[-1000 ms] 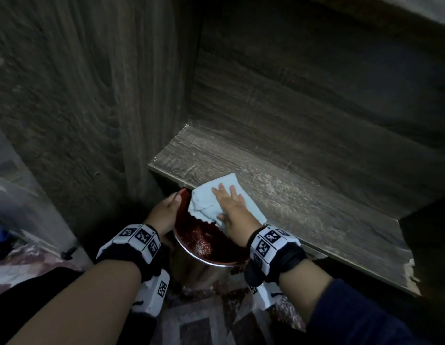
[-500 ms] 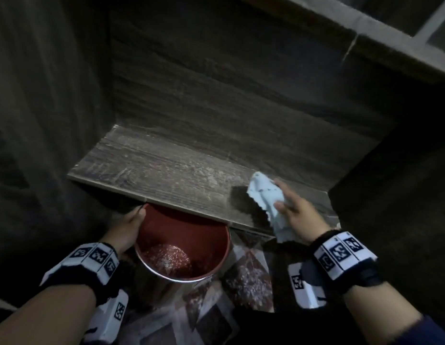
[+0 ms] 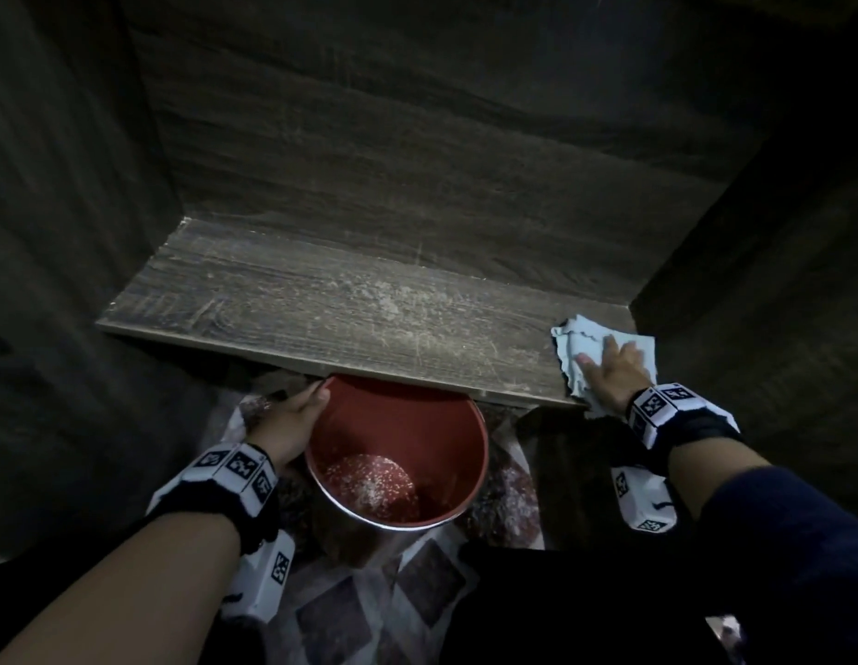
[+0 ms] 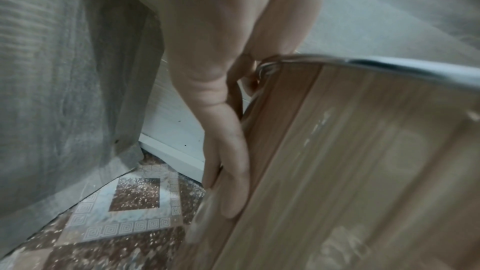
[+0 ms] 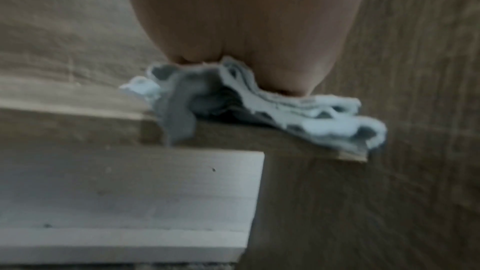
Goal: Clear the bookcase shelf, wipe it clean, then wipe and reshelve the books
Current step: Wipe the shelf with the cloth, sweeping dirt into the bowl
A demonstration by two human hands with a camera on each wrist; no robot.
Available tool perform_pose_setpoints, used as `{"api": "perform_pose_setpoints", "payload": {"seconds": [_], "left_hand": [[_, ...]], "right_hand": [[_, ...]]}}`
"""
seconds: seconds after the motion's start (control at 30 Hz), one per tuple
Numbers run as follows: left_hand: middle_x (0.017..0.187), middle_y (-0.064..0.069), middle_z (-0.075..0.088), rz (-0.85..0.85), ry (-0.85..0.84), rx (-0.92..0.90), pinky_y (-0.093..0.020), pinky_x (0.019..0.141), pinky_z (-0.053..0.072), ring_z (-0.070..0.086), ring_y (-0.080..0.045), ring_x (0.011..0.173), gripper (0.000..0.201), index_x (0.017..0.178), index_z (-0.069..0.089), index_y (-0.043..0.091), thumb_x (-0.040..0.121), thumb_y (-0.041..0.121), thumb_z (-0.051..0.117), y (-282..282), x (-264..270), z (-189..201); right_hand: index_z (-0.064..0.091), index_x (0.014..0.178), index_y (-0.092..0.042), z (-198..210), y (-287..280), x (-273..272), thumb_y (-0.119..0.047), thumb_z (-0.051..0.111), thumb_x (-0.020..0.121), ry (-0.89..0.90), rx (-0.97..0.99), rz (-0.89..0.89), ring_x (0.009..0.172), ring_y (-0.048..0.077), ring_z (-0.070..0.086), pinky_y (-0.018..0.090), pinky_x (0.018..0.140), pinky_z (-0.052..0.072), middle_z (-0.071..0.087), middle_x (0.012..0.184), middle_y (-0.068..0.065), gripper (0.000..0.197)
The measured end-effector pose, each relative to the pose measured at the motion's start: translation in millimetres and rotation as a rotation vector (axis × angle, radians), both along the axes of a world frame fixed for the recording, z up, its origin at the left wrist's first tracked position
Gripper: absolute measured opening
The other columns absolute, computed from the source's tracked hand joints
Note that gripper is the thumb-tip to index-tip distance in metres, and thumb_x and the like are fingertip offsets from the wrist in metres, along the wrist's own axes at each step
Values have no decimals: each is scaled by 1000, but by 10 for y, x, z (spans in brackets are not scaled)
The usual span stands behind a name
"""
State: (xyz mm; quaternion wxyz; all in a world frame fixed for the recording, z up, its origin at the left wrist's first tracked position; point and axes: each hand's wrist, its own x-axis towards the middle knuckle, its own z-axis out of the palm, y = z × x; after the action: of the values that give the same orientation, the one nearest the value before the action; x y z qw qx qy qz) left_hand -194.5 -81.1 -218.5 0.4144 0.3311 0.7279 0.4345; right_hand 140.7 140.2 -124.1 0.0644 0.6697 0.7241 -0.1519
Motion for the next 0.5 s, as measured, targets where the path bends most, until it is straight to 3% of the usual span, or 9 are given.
{"api": "perform_pose_setpoints", "payload": {"seconds": [0.07,0.2,0.4,0.5], "left_hand": [[128,5,56,-26,29,-11,-24,108,31,48,-14,125,37,137,53,20,103,28,43,-11,44,41],[131,-2,58,-37,41,-11,-31,110,34,51,-19,126,37,136,54,21,102,30,43,-1,88,43],[129,5,55,-57,17,-15,-29,111,30,46,-14,128,38,139,52,22,103,32,42,40,93,10],[137,8,54,-58,-40,2,-35,116,28,46,-14,131,47,137,53,28,96,50,48,54,53,-15]], "right_hand": [[1,154,-12,-51,33,-4,-55,22,100,-46,45,-18,148,33,-4,43,118,8,-6,160,20,73],[-2,154,-15,-14,83,-104,-65,17,95,-127,20,11,148,32,-4,45,118,6,-7,160,17,79],[-5,154,-16,2,-98,-629,-63,18,95,-86,-18,271,148,32,-10,46,118,2,-13,159,16,79],[-4,154,-17,-13,-263,-928,-62,22,96,-38,-13,369,148,30,-11,45,118,-1,-14,159,15,78]]}}
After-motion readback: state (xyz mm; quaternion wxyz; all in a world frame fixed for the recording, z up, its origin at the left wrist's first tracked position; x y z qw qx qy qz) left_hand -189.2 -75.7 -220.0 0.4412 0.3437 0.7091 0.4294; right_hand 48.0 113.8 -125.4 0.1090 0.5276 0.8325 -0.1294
